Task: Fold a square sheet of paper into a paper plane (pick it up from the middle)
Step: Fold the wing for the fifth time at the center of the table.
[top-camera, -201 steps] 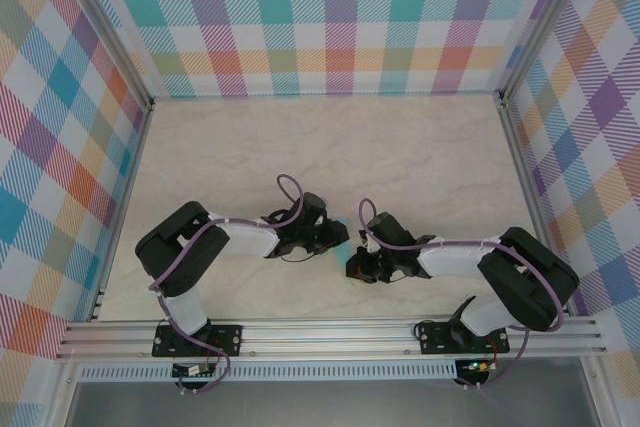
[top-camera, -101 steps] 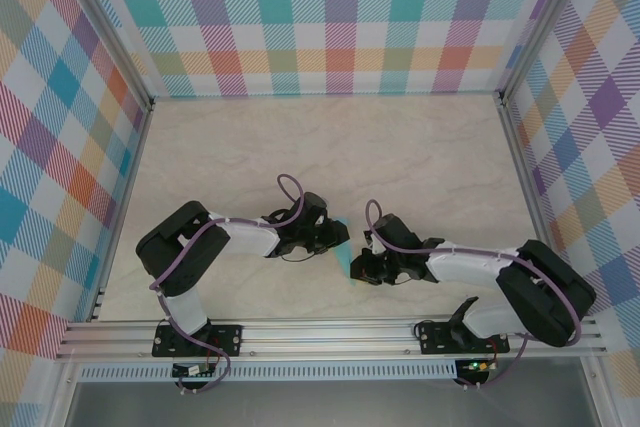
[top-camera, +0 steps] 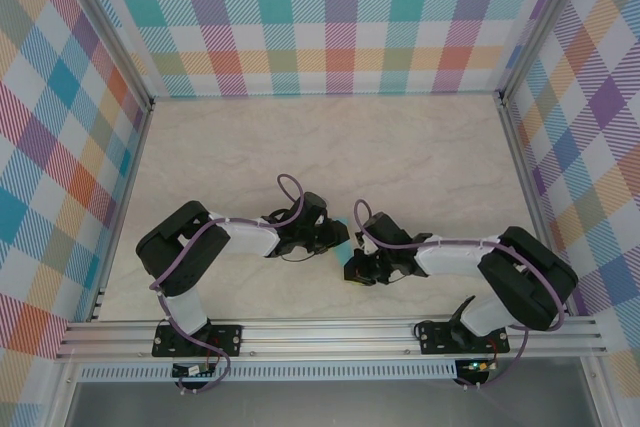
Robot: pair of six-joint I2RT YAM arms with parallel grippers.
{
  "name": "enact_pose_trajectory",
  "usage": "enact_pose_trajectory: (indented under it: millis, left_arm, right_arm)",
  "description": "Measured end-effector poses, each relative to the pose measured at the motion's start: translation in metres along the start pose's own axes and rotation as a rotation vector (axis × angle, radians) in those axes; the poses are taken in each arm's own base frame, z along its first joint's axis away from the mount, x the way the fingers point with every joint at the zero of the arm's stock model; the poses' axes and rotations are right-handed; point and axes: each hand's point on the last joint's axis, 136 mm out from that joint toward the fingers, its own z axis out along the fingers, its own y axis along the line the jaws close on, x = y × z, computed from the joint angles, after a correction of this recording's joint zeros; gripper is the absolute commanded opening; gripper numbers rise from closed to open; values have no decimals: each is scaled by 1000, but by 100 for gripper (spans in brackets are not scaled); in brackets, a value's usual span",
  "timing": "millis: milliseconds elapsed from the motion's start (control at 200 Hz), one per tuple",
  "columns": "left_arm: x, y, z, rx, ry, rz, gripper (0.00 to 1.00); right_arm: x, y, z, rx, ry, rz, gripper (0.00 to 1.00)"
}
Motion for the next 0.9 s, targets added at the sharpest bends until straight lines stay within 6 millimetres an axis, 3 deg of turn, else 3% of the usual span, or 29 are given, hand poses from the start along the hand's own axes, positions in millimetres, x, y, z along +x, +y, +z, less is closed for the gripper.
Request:
enact_pose_trajectory:
  millis: [335, 535, 760, 900]
  left_arm:
    - [2, -2, 2, 10, 17, 1, 33]
    - [2, -2, 2, 10, 17, 1, 33]
    - [2, -3, 2, 9, 18, 1, 33]
    - [2, -3, 2, 7, 19, 0, 33]
  right_arm:
    - [7, -9, -6, -58, -57, -19, 10]
    - [13, -9, -18, -42, -60, -5, 18]
    - [-11, 24, -25, -69, -117, -47, 12]
    - [-20, 19, -10, -41, -104, -26, 12]
